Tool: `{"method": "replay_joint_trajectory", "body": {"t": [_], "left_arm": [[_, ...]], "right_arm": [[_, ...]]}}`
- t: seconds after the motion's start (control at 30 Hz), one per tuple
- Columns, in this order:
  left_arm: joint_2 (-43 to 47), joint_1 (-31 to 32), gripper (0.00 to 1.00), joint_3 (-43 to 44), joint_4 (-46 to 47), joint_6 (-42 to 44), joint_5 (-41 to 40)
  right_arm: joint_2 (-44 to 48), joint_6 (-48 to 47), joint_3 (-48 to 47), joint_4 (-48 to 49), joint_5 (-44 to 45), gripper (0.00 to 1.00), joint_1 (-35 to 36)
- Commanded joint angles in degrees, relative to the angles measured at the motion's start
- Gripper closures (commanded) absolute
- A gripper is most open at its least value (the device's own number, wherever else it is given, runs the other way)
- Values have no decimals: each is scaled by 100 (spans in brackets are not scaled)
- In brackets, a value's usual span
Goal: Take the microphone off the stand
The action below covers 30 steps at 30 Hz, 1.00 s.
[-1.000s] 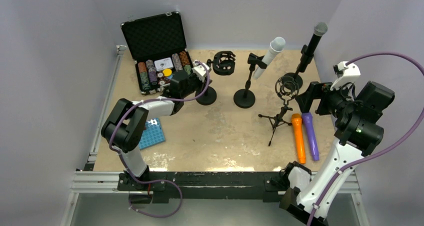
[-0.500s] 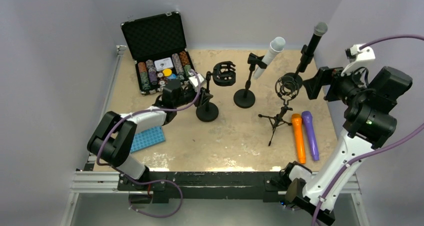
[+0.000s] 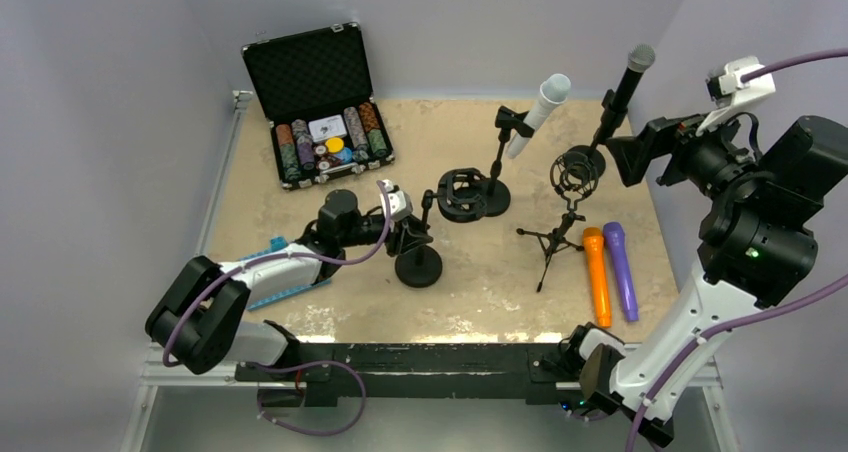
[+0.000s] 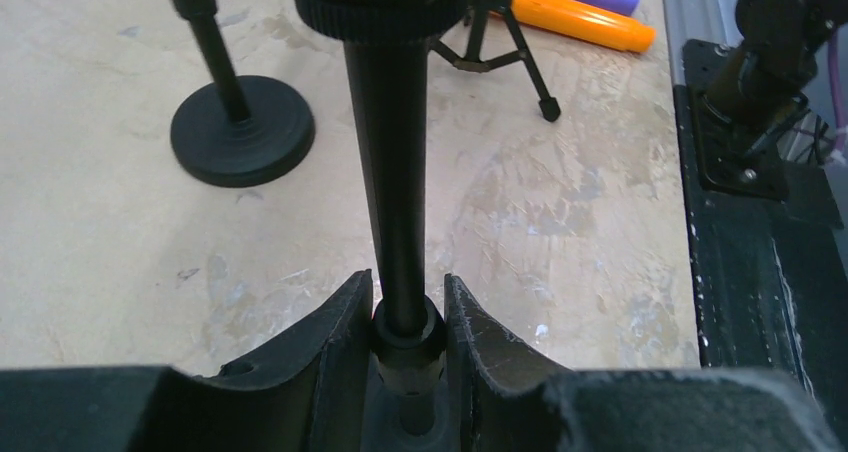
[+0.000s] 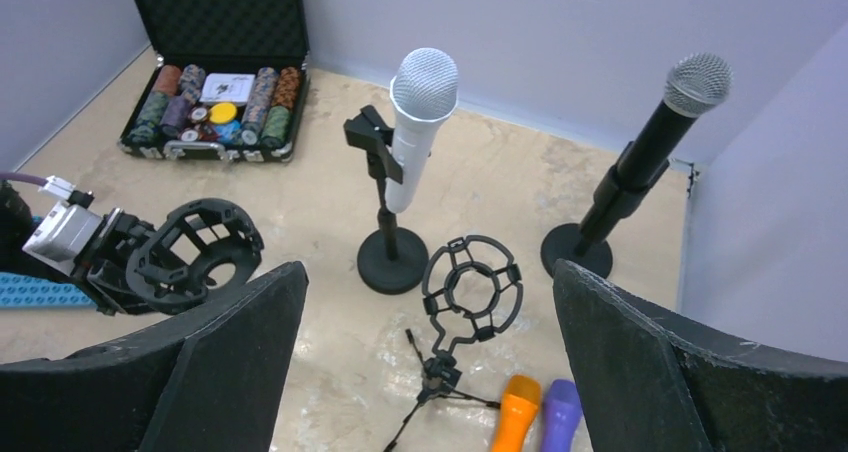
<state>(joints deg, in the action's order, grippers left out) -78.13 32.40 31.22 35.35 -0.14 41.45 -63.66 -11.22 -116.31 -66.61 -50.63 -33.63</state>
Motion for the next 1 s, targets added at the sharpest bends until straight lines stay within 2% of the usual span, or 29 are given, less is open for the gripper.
{"method": "replay_joint_trajectory", "body": {"t": [0.0, 0.17, 0.33, 0.47, 0.57, 0.63, 0.7, 0.77, 0.97], "left_arm": [[260, 256, 100, -125, 677, 345, 475], [267, 354, 100, -249, 861, 343, 515], [469, 352, 100, -470, 697, 494, 291], [492, 337, 74, -462, 399, 238, -167], [550, 337, 63, -197, -116, 68, -491], [625, 341, 47, 65, -640, 71, -663], [799, 338, 37, 93, -786, 201, -745], [949, 339, 33, 53, -881, 374, -857], [1662, 332, 29, 208, -2511, 1203, -1147]], "right_arm": [[54, -228, 171, -182, -469, 4, 117], [61, -1114, 33, -734, 35, 5, 1129], [-22, -1435, -166, -979, 111, 8, 1460], [-465, -1755, -1006, -1229, 185, 8, 1957], [-918, -1869, -1762, -1395, 331, 8, 2452], [-1044, -1828, -1863, -1344, 399, 7, 2819], [-1044, -1847, -1627, -1260, 428, 7, 3179], [-1012, -2017, -1333, -1213, 498, 7, 3605], [-1164, -2060, -952, -949, 478, 8, 4349]]}}
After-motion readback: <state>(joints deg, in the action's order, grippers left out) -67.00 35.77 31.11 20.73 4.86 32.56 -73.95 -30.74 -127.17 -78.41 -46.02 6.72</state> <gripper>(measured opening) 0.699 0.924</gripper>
